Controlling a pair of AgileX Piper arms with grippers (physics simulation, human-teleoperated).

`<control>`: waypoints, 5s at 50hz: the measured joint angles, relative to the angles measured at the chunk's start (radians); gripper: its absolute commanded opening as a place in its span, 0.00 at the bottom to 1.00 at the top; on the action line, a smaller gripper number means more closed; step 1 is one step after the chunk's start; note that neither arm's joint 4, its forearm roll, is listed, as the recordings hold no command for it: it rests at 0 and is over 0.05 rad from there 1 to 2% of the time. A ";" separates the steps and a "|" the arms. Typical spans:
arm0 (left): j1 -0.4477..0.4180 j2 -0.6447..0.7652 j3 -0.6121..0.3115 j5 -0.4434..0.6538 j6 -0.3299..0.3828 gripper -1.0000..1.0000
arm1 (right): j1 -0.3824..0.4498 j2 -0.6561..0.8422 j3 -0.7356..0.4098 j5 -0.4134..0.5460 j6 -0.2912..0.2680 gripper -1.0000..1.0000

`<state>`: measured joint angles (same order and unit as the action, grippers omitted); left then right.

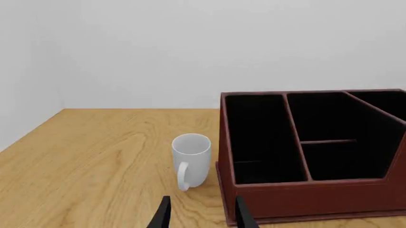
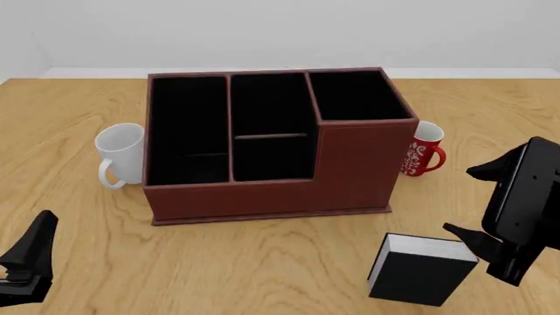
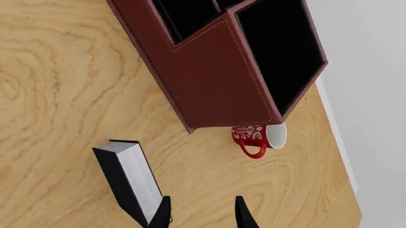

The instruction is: Pick up the book and place it in the right compartment of the caddy.

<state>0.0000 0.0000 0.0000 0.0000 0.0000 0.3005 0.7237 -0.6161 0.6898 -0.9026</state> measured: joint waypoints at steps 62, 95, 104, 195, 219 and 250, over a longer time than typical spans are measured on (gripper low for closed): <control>0.000 0.000 0.000 0.000 0.000 1.00 | 0.185 0.198 -0.021 0.156 0.108 1.00; 0.000 0.000 0.000 0.000 0.000 1.00 | 0.213 0.325 0.050 0.024 0.189 1.00; 0.000 0.000 0.000 0.000 0.000 1.00 | 0.238 0.340 0.063 -0.021 0.201 0.00; 0.000 0.000 0.000 0.000 0.000 1.00 | 0.437 0.284 -0.913 0.486 0.507 0.00; 0.000 0.000 0.000 0.000 0.000 1.00 | 0.353 0.381 -0.942 0.374 0.468 0.00; 0.000 0.000 0.000 0.000 0.000 1.00 | 0.251 0.496 -0.912 0.214 0.450 0.00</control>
<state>0.0000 0.0000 0.0000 0.0000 0.0000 0.5510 1.2198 -1.5281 0.9034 -0.4524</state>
